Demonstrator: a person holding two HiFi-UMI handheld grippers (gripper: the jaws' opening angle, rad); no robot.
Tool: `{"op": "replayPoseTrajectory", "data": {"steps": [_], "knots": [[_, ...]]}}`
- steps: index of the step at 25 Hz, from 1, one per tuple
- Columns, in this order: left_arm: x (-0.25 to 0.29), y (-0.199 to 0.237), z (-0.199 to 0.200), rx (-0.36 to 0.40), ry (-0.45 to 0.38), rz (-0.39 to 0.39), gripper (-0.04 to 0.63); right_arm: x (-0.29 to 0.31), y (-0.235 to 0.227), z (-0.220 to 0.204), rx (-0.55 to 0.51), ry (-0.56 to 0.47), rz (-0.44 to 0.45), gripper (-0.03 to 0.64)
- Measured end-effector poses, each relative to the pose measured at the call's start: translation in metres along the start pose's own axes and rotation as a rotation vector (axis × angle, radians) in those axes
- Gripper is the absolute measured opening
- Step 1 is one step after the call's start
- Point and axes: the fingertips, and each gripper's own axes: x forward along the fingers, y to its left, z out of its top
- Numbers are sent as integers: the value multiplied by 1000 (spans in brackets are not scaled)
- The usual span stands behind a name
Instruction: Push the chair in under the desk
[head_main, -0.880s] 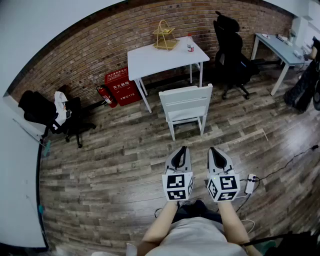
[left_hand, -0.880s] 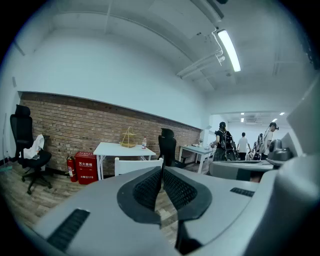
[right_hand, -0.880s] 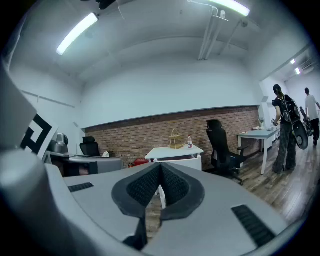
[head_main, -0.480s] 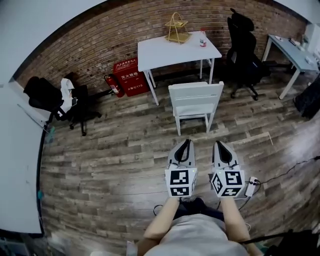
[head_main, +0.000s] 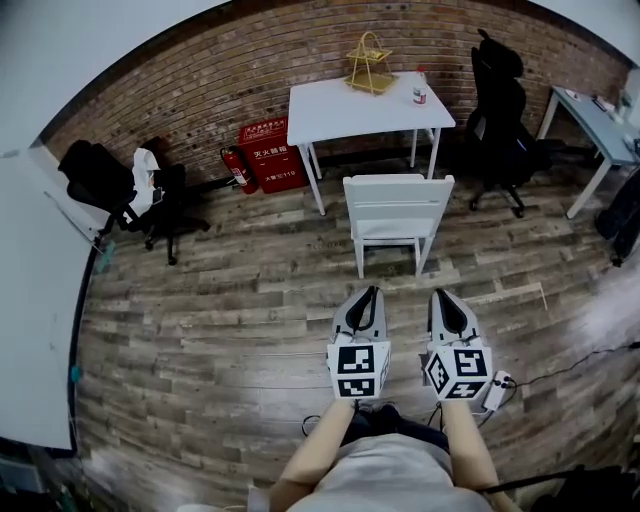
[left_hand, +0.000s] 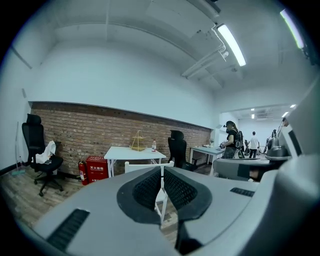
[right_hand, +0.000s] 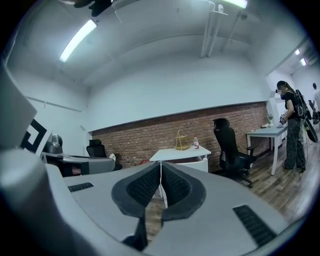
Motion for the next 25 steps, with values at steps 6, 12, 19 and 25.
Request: {"op": "replayPoseTrajectory", "data": {"steps": [6,12,19,25], "knots": [[7,3,-4,-5,-4,57,29,7,-26,-9,11,34,32,17],[20,25,-14,-41,28,103,29,27,-44,-19,39,69,24,17],[68,44,-13,-50,46,104,30,74,-66,-20,42,92,7,17],[127,70,-1,-47,69,71,31,132,-88,-10,26,118,-31,18]]}}
